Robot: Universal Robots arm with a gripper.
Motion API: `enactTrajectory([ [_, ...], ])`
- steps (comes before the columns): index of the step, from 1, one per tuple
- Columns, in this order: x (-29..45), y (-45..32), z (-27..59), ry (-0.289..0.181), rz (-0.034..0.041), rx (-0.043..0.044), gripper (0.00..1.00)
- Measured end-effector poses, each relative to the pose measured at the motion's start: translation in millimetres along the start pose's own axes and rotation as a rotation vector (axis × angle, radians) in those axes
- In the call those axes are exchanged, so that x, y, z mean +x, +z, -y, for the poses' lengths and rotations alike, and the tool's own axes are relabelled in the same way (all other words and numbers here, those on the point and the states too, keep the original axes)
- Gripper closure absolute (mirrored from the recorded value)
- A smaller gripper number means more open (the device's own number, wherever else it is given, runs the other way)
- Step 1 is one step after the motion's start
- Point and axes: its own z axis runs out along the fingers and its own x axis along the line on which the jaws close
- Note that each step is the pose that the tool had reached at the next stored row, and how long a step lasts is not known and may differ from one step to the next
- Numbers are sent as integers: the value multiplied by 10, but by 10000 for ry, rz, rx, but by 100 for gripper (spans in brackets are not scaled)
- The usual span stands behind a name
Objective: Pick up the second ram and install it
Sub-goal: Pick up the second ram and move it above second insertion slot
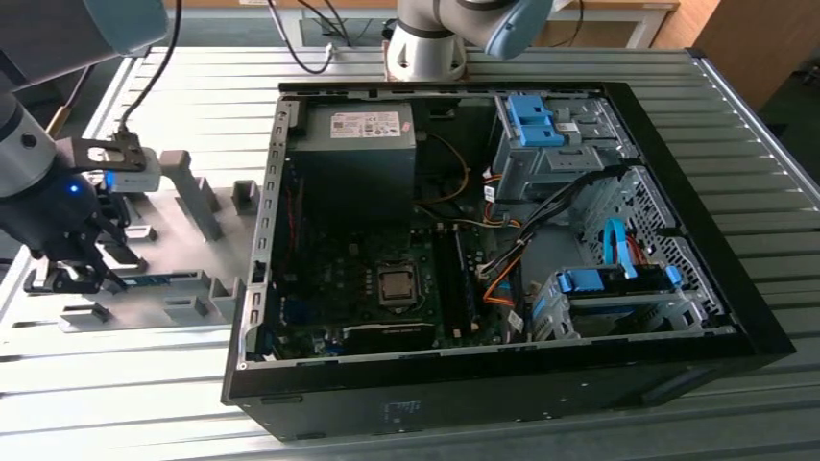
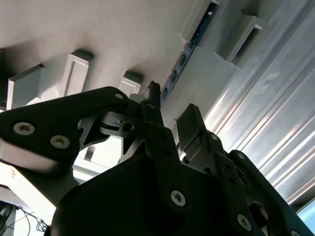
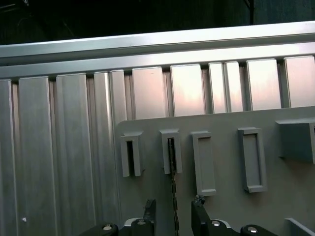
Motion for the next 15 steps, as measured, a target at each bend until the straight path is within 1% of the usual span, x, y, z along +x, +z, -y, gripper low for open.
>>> enactTrajectory([
  [6, 1, 61, 0, 0, 1, 0, 58],
  [8, 2, 77, 0, 0, 1, 0, 60],
  [9, 2, 84, 0, 0, 1, 0, 67],
  [12, 2, 104, 0, 0, 1, 0, 67],
  [15, 3, 131, -1, -44, 19, 10, 67],
])
